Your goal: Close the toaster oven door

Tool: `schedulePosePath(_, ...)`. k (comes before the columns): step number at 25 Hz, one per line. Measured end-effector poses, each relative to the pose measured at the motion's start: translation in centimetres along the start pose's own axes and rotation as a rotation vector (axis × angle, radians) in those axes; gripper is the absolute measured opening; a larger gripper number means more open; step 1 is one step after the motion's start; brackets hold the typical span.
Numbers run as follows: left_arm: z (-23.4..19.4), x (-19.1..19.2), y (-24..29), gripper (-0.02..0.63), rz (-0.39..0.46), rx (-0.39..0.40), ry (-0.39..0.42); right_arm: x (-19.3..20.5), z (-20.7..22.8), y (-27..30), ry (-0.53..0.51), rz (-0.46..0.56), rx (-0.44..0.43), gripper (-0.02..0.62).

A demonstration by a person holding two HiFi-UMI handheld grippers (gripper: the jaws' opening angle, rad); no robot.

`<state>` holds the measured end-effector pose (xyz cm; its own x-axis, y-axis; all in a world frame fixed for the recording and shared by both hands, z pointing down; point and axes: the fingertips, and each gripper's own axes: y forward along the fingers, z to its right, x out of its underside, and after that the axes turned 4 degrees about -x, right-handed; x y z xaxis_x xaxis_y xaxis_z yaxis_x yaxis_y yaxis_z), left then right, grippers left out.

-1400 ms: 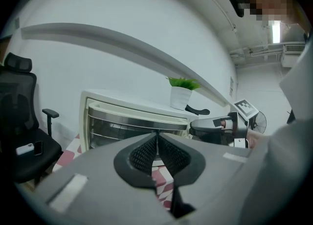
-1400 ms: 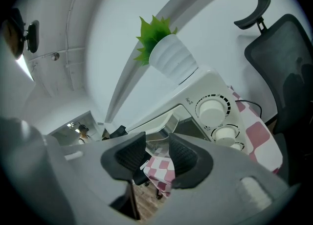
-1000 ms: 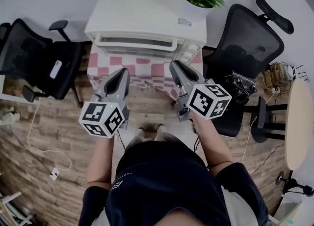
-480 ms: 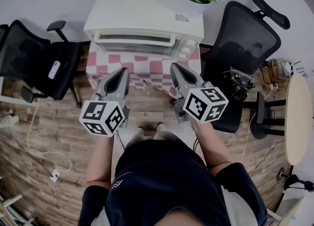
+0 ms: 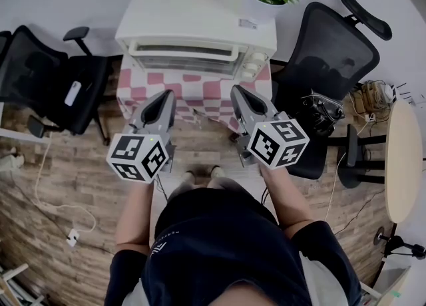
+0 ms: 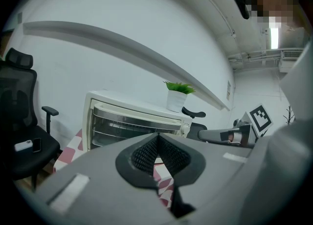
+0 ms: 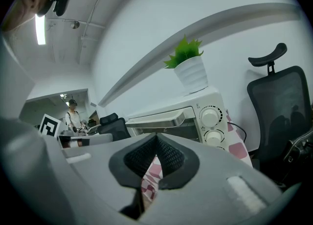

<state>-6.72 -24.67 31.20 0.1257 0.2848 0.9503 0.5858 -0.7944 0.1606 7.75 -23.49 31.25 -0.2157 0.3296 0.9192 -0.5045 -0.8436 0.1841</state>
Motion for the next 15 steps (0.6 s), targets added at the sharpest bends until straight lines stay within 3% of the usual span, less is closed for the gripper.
schedulePosePath(15,-0.77,-0.36,-0.09,0.015,0.008,-0.012,-0.005,-0.13,-0.1,0.27,-0.011,0.002,0.0,0.002)
